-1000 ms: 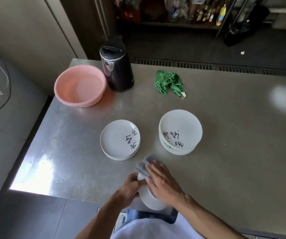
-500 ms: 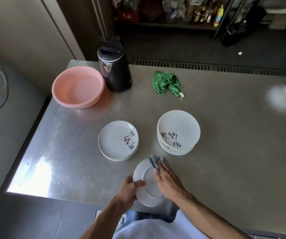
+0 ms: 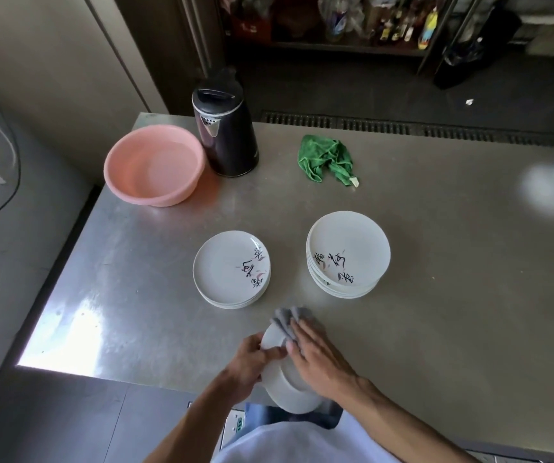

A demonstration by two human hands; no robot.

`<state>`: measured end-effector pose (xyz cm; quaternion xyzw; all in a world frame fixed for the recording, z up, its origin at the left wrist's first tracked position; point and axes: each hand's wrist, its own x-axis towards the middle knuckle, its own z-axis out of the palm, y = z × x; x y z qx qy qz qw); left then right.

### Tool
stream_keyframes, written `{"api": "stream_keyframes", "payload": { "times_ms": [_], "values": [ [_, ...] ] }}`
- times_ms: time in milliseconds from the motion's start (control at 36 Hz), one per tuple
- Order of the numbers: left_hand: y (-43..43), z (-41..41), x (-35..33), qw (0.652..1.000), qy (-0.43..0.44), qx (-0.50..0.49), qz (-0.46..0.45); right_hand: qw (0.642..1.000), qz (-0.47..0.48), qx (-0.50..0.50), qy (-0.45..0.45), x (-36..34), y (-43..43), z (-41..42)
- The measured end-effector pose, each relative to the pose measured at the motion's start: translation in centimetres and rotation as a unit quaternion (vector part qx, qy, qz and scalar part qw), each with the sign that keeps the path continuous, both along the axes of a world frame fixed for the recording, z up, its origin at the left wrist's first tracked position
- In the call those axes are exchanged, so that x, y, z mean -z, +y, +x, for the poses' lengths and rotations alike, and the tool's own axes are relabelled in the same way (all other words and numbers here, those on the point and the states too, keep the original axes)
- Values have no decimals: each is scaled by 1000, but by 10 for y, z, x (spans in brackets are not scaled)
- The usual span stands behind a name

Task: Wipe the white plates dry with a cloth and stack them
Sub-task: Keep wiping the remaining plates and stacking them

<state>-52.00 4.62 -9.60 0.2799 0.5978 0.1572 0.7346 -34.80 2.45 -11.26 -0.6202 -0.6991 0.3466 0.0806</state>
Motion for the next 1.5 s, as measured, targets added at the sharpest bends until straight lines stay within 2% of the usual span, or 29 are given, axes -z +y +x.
{"api": "stream_keyframes", "payload": {
  "times_ms": [111,167,222,278,333,444,583,639,722,778,833,917,1056,1194,1333,1417,1500],
  "values": [
    [-3,2,0,1000,1,-10,11,995,29,-79,50,-4,-7,-9],
    [-4,0,1,1000,-10,-24,8,999,32,-43,10,0,-3,-2],
    [-4,-1,5,997,-25,-69,1,999,-20,41,-25,3,4,9],
    [-4,-1,9,992,-29,-124,-5,994,-68,79,-15,3,7,18],
    [-3,0,9,990,-28,-141,-3,997,-58,52,11,-2,7,19],
    [0,4,0,996,-26,-87,14,997,-12,0,73,-14,5,4],
    [-8,11,-9,997,-50,-40,38,990,52,-113,63,-18,4,-10],
    [-8,12,-10,998,-44,-38,31,994,56,-90,23,-11,8,-4],
    [-6,12,-10,999,-38,-28,25,997,11,42,-58,-5,18,8],
    [-6,11,-12,999,-36,-20,23,998,13,62,-30,-5,21,8],
    [-5,11,-13,999,-32,-9,24,998,55,-2,28,-7,17,5],
    [-1,12,-16,999,-35,6,26,992,85,-78,59,-7,11,8],
    [10,10,-20,997,-37,-62,-12,997,-15,58,57,-10,12,18],
    [39,9,-28,988,-109,-104,-41,986,50,36,155,-30,-11,14],
    [56,6,-40,984,-149,-76,-57,982,132,-5,132,-48,-15,18],
    [59,13,-45,979,-166,-84,-88,975,196,25,106,-50,-6,23],
    [61,17,-49,969,-172,-130,-122,962,221,113,118,-52,8,30]
  ]
}}
